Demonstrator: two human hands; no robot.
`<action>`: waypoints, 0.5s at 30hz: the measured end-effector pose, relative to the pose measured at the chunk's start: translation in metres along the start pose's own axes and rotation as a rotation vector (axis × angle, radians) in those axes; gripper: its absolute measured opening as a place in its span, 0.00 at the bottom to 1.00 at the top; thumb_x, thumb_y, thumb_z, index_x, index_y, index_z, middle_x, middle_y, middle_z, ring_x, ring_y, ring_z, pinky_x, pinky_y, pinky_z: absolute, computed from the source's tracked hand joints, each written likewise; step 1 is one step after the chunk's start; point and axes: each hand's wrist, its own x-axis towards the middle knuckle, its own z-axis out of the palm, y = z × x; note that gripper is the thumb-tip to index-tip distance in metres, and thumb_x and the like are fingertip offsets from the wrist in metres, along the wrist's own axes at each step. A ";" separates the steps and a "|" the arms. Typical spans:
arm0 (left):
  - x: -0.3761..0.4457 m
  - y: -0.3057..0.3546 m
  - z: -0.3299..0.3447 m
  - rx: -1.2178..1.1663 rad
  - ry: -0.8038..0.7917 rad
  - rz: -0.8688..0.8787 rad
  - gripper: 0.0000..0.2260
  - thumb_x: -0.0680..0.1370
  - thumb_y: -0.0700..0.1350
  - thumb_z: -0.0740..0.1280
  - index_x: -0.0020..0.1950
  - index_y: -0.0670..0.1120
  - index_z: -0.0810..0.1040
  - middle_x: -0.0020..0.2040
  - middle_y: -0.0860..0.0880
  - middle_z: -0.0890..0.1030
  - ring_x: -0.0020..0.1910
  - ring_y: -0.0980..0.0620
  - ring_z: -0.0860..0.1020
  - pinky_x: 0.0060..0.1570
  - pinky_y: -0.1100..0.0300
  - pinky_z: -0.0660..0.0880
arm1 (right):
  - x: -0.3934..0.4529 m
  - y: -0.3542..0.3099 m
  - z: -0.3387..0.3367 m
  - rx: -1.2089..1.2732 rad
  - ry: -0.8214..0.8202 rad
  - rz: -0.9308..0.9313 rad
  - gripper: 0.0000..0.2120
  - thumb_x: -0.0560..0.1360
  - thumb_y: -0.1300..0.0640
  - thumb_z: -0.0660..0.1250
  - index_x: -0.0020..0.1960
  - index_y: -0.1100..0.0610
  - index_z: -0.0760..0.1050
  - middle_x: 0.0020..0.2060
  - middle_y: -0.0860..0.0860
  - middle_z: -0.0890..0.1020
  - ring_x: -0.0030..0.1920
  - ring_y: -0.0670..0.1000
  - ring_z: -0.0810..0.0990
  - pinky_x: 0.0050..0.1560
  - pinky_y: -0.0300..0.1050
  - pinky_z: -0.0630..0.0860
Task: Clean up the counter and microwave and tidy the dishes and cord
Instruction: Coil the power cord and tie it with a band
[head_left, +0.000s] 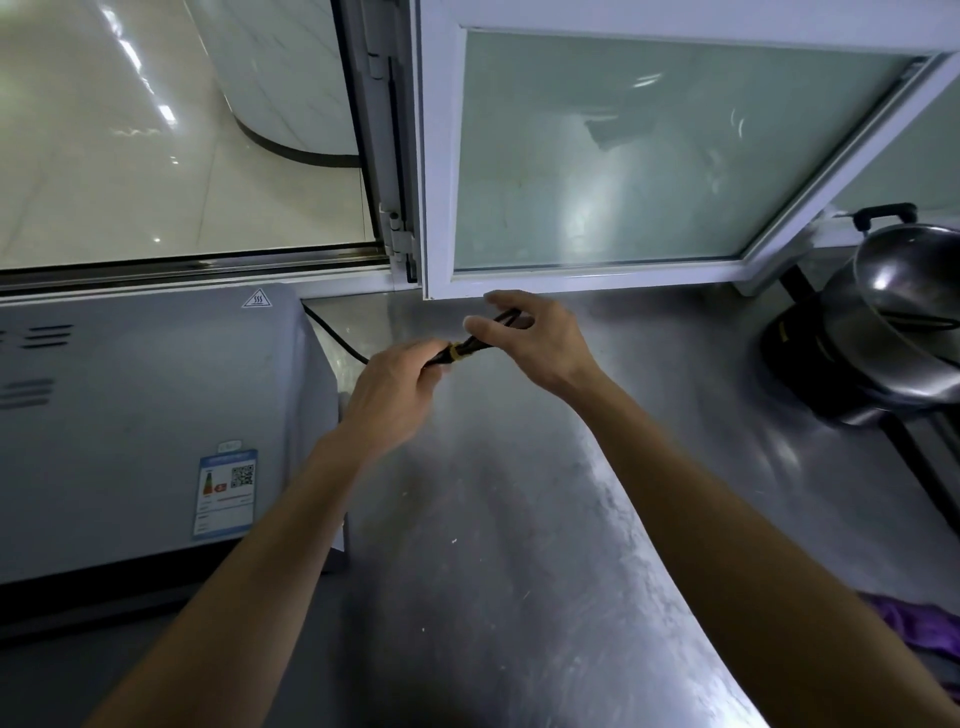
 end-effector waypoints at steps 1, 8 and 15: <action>0.000 0.000 0.000 -0.041 -0.009 -0.032 0.06 0.81 0.42 0.65 0.56 0.47 0.79 0.37 0.56 0.74 0.36 0.51 0.73 0.35 0.55 0.67 | 0.000 -0.002 0.000 0.020 0.011 -0.004 0.28 0.70 0.37 0.73 0.66 0.49 0.78 0.51 0.45 0.83 0.51 0.43 0.80 0.50 0.34 0.75; 0.005 0.005 -0.008 -0.259 -0.007 -0.225 0.03 0.81 0.42 0.65 0.48 0.48 0.78 0.38 0.48 0.80 0.31 0.50 0.74 0.35 0.54 0.71 | 0.002 -0.004 0.003 0.122 0.103 -0.034 0.38 0.71 0.35 0.72 0.75 0.46 0.66 0.68 0.45 0.75 0.63 0.45 0.76 0.61 0.42 0.73; 0.006 0.008 -0.015 -0.343 -0.015 -0.257 0.02 0.80 0.43 0.66 0.51 0.48 0.78 0.38 0.51 0.80 0.37 0.48 0.78 0.46 0.42 0.79 | 0.005 -0.004 0.015 0.233 0.145 -0.063 0.32 0.70 0.37 0.74 0.70 0.46 0.70 0.56 0.43 0.81 0.56 0.41 0.80 0.58 0.50 0.80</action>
